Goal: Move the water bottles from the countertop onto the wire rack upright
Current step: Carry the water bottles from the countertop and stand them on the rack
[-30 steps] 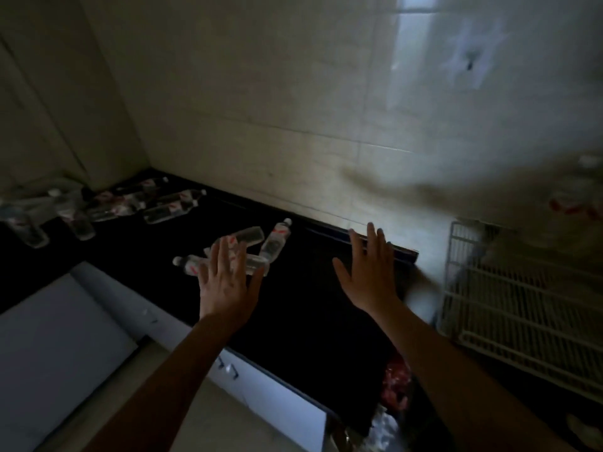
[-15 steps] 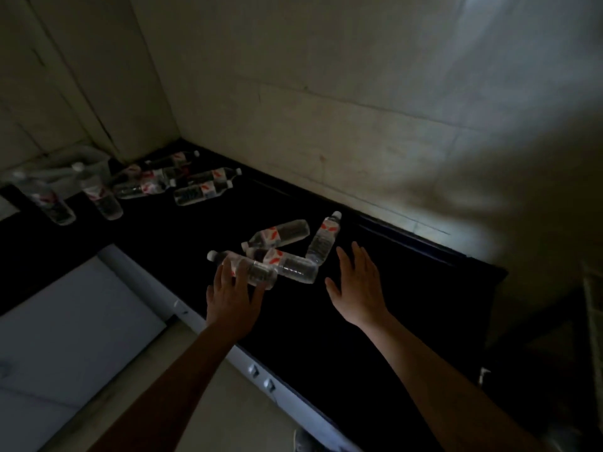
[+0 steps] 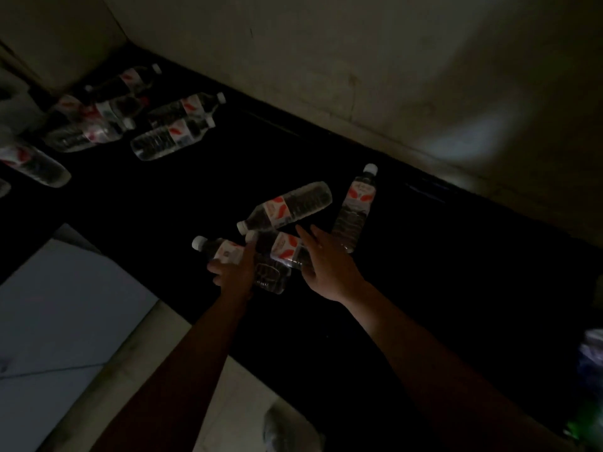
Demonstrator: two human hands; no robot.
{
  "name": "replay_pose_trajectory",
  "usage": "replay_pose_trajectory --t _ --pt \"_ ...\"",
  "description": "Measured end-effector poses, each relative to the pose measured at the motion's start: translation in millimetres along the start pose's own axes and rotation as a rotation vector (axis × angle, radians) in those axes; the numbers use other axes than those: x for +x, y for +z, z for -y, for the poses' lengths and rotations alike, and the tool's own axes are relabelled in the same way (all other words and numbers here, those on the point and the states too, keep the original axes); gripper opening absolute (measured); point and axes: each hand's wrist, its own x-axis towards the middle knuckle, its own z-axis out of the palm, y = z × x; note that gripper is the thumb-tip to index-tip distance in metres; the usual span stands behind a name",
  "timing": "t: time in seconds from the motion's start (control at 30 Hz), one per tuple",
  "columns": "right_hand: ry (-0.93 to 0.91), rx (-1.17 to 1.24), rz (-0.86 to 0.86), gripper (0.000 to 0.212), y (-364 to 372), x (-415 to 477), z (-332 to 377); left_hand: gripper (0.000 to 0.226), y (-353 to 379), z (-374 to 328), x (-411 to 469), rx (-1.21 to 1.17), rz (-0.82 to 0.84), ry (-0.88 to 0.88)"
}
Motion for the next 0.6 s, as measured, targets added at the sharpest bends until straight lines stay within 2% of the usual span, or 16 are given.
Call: replay_pose_trajectory --t 0.07,0.13,0.23,0.33,0.4,0.43,0.5,0.6 --pt "0.006 -0.105 0.087 0.087 11 7 -3 0.128 11 -3 1 -0.029 -0.060 -0.033" --pt "0.032 -0.167 0.039 0.090 18 8 -4 0.104 17 -10 -9 -0.045 -0.145 -0.006" --pt "0.058 -0.209 -0.021 0.087 22 9 1 0.095 21 -6 -6 0.018 -0.064 -0.005" --pt "0.109 -0.221 -0.030 0.085 22 -1 6 0.097 10 -2 2 0.061 -0.052 0.079" --pt "0.204 -0.168 0.011 0.084 26 -13 13 0.100 0 2 1 0.082 0.043 0.120" --pt "0.263 -0.135 0.039 0.084 29 -21 18 0.094 -4 7 1 0.094 0.080 0.129" --pt "0.383 -0.079 0.046 0.088 39 -41 28 0.078 -14 22 2 0.084 0.118 0.095" --pt "0.490 -0.059 -0.002 0.096 56 -73 35 0.039 -34 37 -18 0.020 0.314 -0.016"
